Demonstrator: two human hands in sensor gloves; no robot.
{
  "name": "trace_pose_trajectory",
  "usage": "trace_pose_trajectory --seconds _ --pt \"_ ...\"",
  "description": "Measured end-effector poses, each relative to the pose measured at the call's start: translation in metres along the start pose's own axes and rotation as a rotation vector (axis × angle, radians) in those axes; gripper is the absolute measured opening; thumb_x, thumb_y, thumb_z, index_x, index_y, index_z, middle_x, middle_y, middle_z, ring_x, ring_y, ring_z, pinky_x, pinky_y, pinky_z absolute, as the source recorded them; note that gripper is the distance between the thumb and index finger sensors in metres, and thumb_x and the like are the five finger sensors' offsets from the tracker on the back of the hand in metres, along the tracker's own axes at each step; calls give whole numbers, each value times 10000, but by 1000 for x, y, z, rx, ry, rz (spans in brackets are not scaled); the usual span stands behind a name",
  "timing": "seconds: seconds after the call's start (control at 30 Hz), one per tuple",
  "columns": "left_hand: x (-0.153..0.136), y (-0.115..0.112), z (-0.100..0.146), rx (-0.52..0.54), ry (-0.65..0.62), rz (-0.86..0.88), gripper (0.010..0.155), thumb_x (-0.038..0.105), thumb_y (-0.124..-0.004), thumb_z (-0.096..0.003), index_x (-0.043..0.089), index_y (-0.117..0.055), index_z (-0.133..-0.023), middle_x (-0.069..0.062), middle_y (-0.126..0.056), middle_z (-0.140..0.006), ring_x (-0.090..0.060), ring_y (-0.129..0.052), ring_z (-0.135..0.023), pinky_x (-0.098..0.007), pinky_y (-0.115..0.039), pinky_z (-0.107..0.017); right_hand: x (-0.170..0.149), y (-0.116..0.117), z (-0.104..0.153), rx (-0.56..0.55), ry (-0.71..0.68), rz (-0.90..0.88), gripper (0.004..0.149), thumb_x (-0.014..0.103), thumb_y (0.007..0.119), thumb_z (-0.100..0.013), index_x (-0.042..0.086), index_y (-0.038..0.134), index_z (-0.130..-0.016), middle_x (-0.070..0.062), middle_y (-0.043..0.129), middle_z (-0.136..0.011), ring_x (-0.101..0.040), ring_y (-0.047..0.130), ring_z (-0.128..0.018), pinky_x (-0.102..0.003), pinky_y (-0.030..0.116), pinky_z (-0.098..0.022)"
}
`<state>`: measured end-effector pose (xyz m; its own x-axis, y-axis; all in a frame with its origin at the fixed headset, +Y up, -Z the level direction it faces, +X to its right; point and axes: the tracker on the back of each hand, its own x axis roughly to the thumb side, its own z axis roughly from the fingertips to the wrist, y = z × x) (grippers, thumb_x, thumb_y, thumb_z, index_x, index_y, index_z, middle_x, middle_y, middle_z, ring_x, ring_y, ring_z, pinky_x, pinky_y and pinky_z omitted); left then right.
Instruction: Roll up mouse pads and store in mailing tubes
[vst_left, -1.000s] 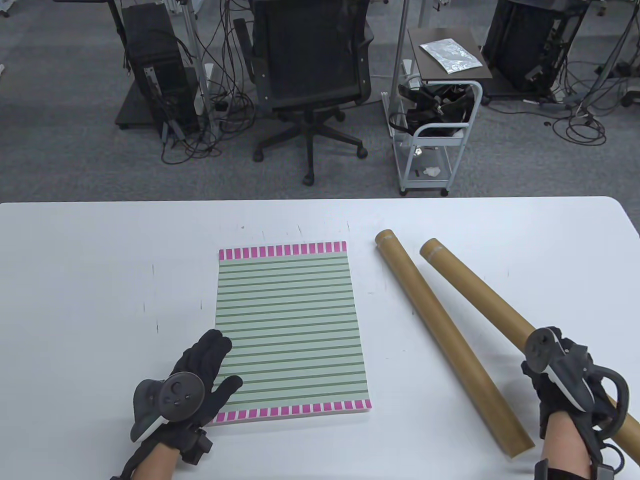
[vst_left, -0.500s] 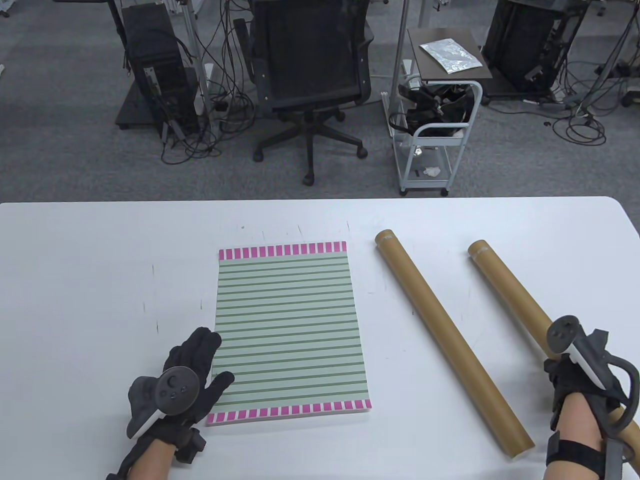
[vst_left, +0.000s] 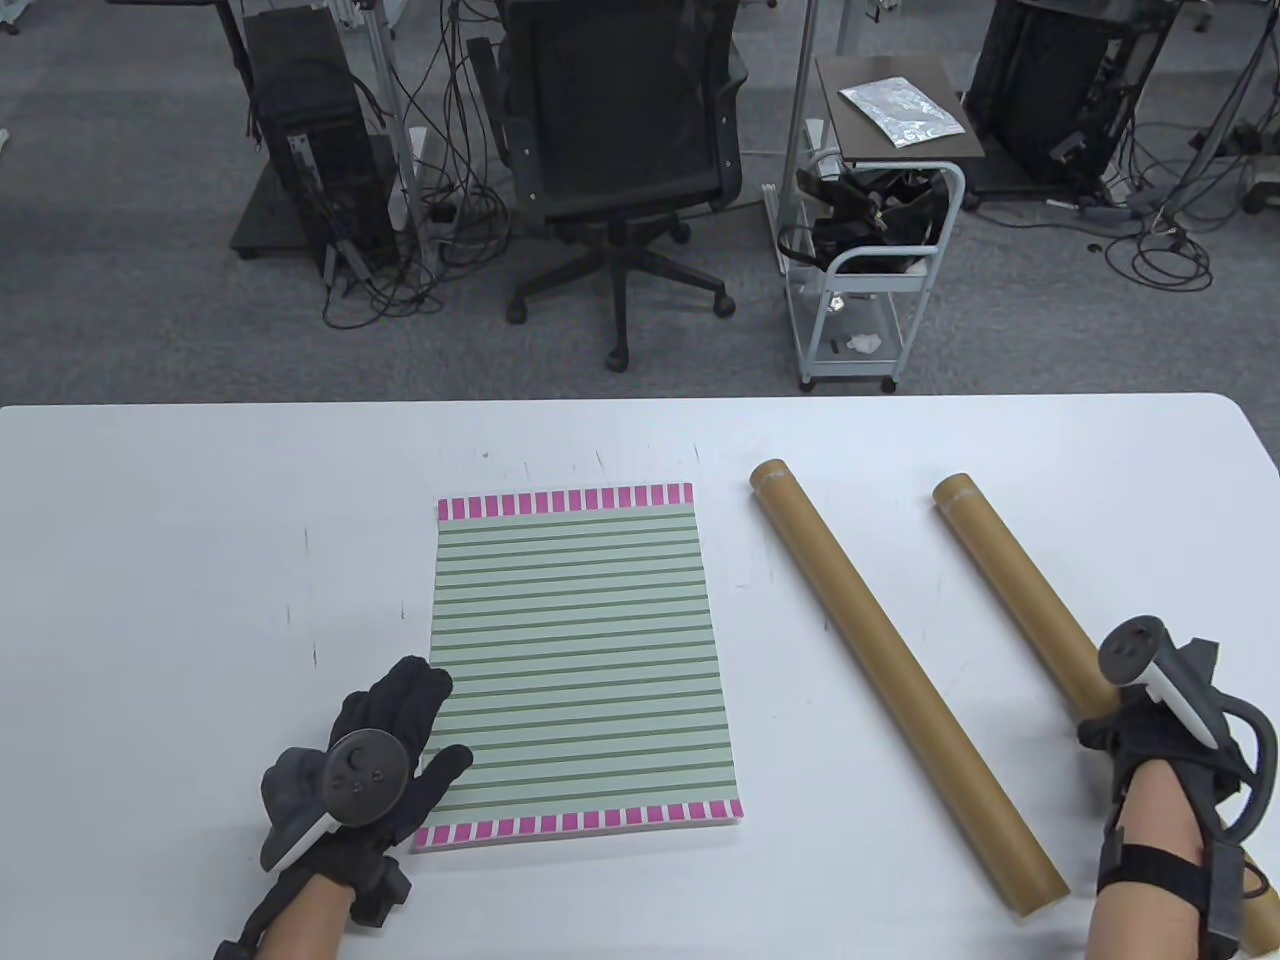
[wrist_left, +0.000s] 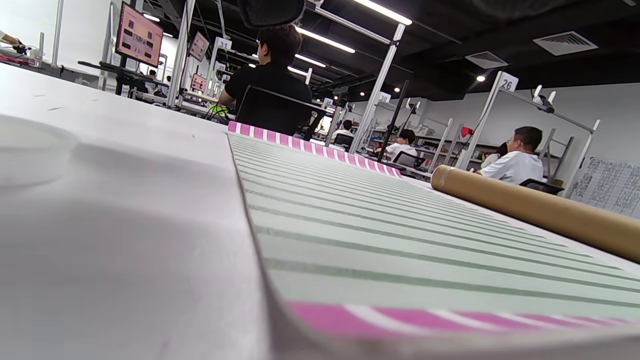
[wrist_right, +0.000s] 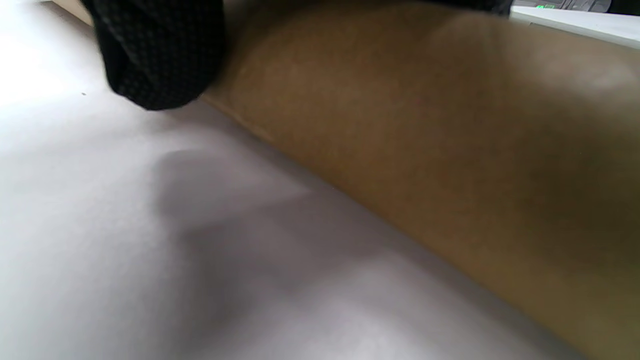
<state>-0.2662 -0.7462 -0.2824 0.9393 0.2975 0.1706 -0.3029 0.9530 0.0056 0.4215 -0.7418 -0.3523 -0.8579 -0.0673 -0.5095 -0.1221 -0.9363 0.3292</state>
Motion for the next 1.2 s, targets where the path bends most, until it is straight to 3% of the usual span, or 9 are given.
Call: trace_pose_trajectory --seconds 0.2,0.4,0.5,0.63,0.9,1.0,1.1,1.17,1.2 --pt "5 -1 2 -5 -21 -2 764 638 -626 -417 401 -283 -1057 93 -307 -1199 -160 -474 -1160 -524 -419 -880 4 5 9 -14 5 51 834 420 777 -452 125 375 -1120 -115 585 -1094 -373 714 -924 -578 632 -686" --pt "21 1 3 -8 -105 -27 746 639 -640 -408 396 -372 -1061 95 -396 -1197 -156 -546 -1146 -508 -493 -866 17 -32 47 -224 46 145 857 498 735 -447 120 370 -1124 -145 543 -1116 -413 643 -958 -611 558 -711" --pt "33 -2 4 -50 -165 8 714 637 -660 -400 380 -495 -1047 75 -538 -1168 -176 -681 -1085 -498 -621 -819 55 -49 84 -363 -84 146 819 486 731 -458 120 405 -1113 -141 571 -1099 -406 672 -935 -597 583 -699" --pt "47 -6 6 -110 -215 -11 716 650 -681 -385 354 -575 -1029 44 -638 -1132 -201 -780 -1016 -453 -754 -728 117 -41 138 -448 -362 141 872 491 720 -459 120 287 -1120 -140 491 -1125 -394 662 -944 -586 589 -701" --pt "50 -15 7 -261 -252 -125 793 689 -729 -332 290 -660 -1014 -14 -692 -1116 -270 -810 -992 -482 -764 -699 249 34 239 -181 -864 209 976 544 737 -429 82 245 -1134 -243 393 -1160 -501 589 -986 -668 573 -684" --pt "45 -17 5 -275 -235 -160 772 677 -756 -327 288 -695 -991 -40 -735 -1087 -276 -843 -950 -430 -791 -671 271 62 253 -100 -947 298 964 571 718 -420 101 274 -1135 -190 436 -1156 -453 620 -984 -642 591 -689" --pt "37 -22 -1 -320 -198 -200 714 658 -788 -323 303 -751 -942 2 -817 -1022 -250 -909 -860 -348 -837 -590 278 81 252 -48 -988 285 906 584 717 -397 118 419 -1114 -112 645 -1056 -350 775 -881 -591 661 -670" --pt "35 -26 -2 -350 -186 -224 645 648 -807 -320 349 -794 -891 61 -855 -977 -194 -871 -841 -305 -832 -563 278 88 249 22 -977 292 848 563 724 -413 138 456 -1096 -114 596 -1040 -367 672 -873 -573 631 -679" --pt "35 -26 -3 -340 -183 -236 642 650 -814 -311 360 -798 -884 77 -861 -966 -181 -881 -817 -288 -835 -546 278 87 249 -30 -980 298 823 561 733 -405 161 486 -1081 -91 620 -1022 -340 699 -854 -542 668 -664"
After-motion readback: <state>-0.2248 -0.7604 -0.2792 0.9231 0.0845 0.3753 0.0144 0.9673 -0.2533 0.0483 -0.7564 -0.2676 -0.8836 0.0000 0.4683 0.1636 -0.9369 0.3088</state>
